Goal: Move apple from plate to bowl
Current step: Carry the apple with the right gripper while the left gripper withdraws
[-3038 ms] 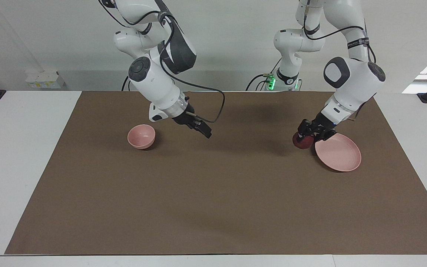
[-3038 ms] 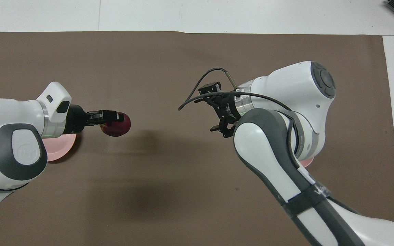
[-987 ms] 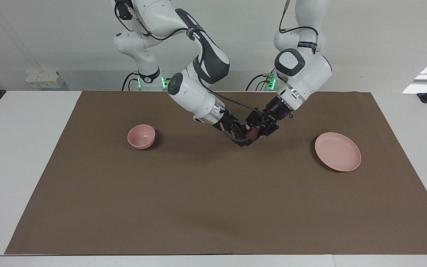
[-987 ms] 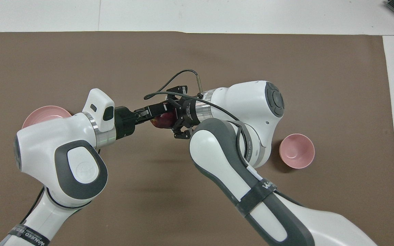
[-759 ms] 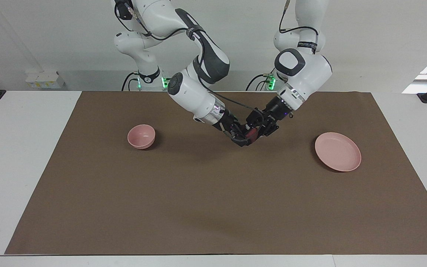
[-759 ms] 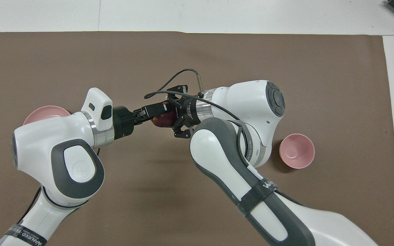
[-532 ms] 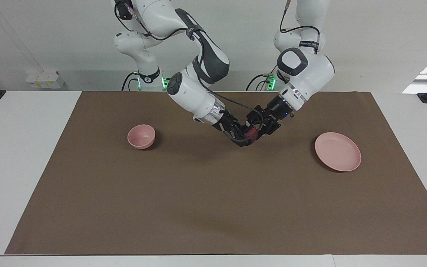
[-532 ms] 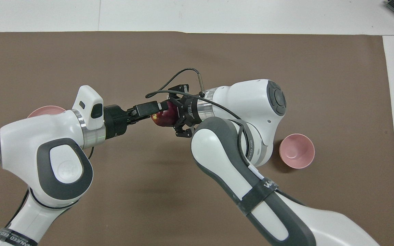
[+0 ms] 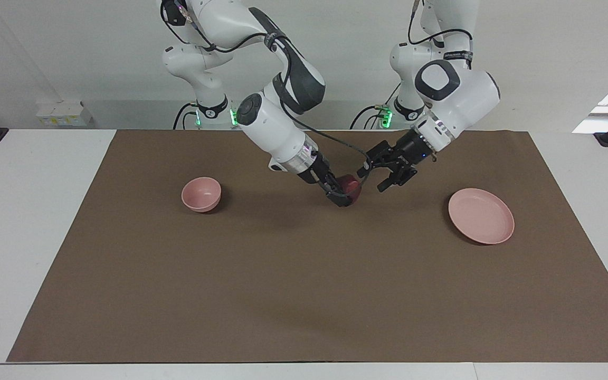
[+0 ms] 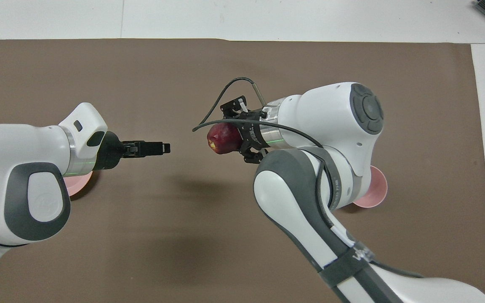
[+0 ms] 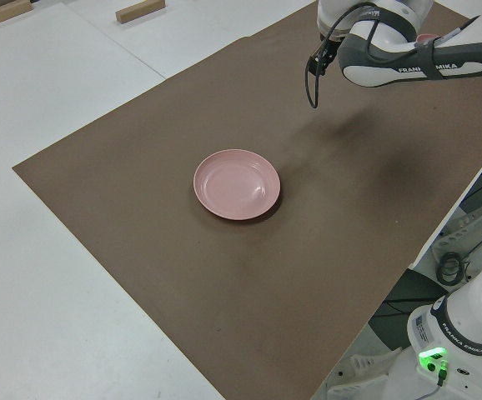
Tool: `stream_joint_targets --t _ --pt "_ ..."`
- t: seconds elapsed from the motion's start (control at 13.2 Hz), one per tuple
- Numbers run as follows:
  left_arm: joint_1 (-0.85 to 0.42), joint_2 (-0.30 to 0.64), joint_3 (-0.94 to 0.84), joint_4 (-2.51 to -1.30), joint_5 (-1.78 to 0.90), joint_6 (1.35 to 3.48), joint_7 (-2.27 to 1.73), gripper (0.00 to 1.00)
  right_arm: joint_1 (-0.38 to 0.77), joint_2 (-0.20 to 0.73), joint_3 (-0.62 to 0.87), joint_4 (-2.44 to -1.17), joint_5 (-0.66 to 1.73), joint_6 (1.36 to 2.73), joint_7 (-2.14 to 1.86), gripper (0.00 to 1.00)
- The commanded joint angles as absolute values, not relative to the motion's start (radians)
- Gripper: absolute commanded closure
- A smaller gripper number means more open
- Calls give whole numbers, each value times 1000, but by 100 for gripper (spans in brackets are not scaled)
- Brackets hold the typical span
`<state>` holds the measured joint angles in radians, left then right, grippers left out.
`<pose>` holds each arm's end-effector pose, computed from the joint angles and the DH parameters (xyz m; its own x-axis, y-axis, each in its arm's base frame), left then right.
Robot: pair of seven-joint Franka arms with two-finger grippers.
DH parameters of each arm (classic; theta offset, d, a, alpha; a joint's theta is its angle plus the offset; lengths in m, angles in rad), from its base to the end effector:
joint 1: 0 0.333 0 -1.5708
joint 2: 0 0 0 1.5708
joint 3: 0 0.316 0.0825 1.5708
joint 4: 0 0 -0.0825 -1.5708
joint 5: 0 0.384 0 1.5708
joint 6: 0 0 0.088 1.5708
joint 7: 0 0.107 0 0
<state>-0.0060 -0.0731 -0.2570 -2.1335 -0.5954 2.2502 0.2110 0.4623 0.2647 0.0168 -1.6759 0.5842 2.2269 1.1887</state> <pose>0.5227 -0.1590 0.4606 0.9766 -0.0887 0.1957 -0.1695 -0.8779 0.4478 0.5842 0.3216 0.4817 0.5546 -0.7236 -0.4110 -0.8273 -0.4260 -0.3663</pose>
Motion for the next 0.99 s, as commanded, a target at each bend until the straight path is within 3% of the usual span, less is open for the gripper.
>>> stream_joint_targets --t 0.0,0.23,0.46,0.91 --pt "24 -32 -262 -2030 -280 2134 198 0 416 221 21 -1687 511 2171 1062 100" --pt "70 41 -262 -1844 -144 1949 198 0 382 199 23 -1686 373 2099 961 100" --pt "95 29 -259 -1778 -34 1873 199 0 338 180 23 -1686 293 1988 807 100" --pt "110 38 -258 -1530 25 1620 199 0 226 150 25 -1701 111 1810 465 100"
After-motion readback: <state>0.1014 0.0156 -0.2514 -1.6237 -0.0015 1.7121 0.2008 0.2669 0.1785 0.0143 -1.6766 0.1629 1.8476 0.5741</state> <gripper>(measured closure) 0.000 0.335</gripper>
